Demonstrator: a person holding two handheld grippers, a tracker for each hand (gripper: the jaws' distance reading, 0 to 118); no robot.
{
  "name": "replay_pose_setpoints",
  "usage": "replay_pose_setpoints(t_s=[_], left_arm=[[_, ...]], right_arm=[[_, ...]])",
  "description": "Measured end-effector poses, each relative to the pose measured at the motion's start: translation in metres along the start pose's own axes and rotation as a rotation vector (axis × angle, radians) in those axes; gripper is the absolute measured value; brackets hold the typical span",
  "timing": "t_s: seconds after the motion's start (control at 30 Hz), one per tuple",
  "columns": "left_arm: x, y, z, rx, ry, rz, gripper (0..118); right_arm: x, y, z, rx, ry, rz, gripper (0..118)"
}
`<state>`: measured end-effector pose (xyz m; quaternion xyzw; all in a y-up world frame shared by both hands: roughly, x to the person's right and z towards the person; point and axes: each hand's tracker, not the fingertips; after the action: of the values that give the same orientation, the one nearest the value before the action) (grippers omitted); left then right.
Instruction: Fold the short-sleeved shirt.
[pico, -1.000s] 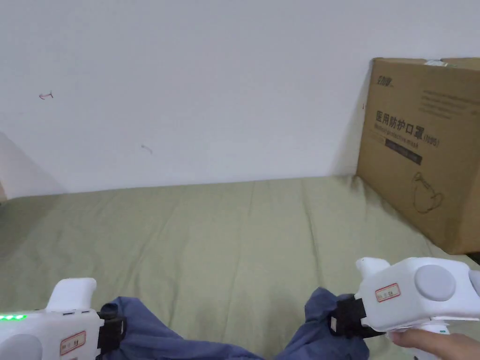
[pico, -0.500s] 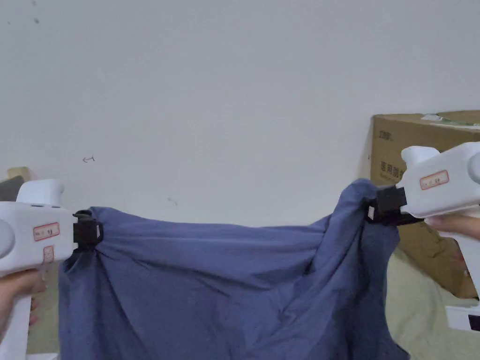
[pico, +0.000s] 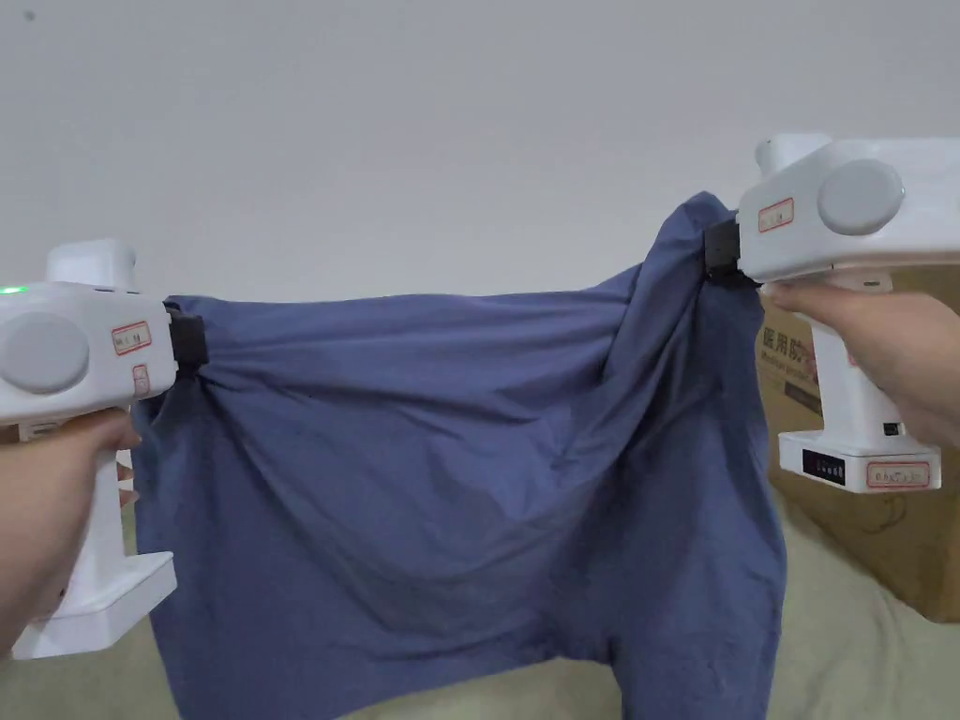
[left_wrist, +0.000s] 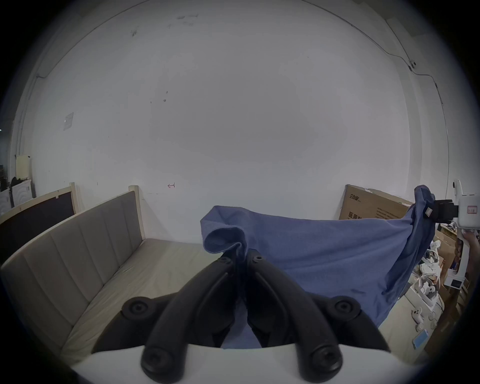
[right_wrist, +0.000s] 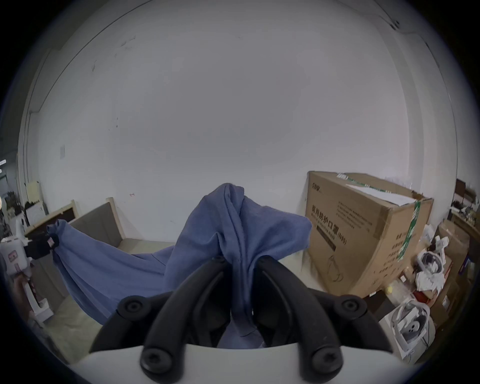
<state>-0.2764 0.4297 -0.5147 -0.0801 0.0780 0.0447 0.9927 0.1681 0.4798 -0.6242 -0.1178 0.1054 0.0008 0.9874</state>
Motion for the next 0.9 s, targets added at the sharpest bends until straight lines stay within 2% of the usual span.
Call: replay_pose_setpoints(t_s=[0.07, 0.17, 0.33, 0.4, 0.5, 0.63, 0.7, 0.8, 0.9], left_arm=[[0.002, -0.021, -0.012, -0.007, -0.006, -0.017, 6], [0.009, -0.068, -0.018, -0.138, -0.046, -0.032, 6], [0.009, -0.195, -0.007, -0.420, -0.087, 0.004, 6], [0.008, -0.250, 0.012, -0.553, -0.099, 0.014, 6], [0.001, -0.310, 0.057, -0.649, -0.164, 0.013, 6], [-0.012, -0.345, 0.125, -0.728, -0.187, -0.022, 6], [-0.027, -0.344, 0.162, -0.741, -0.186, 0.019, 6], [-0.044, -0.337, 0.195, -0.754, -0.192, 0.038, 6], [-0.056, -0.336, 0.209, -0.758, -0.186, 0.033, 6]], right_arm=[[0.001, -0.023, -0.008, 0.001, -0.008, 0.015, 13], [0.006, -0.078, -0.018, -0.048, -0.033, 0.050, 13], [0.020, -0.222, -0.020, -0.323, 0.047, -0.024, 13], [0.025, -0.289, -0.004, -0.461, 0.083, -0.067, 13], [0.032, -0.358, 0.043, -0.585, 0.143, -0.105, 13], [0.042, -0.393, 0.125, -0.600, 0.181, -0.091, 13], [0.053, -0.396, 0.164, -0.611, 0.189, -0.125, 13], [0.064, -0.389, 0.209, -0.648, 0.246, -0.226, 13], [0.063, -0.383, 0.228, -0.689, 0.238, -0.207, 13]])
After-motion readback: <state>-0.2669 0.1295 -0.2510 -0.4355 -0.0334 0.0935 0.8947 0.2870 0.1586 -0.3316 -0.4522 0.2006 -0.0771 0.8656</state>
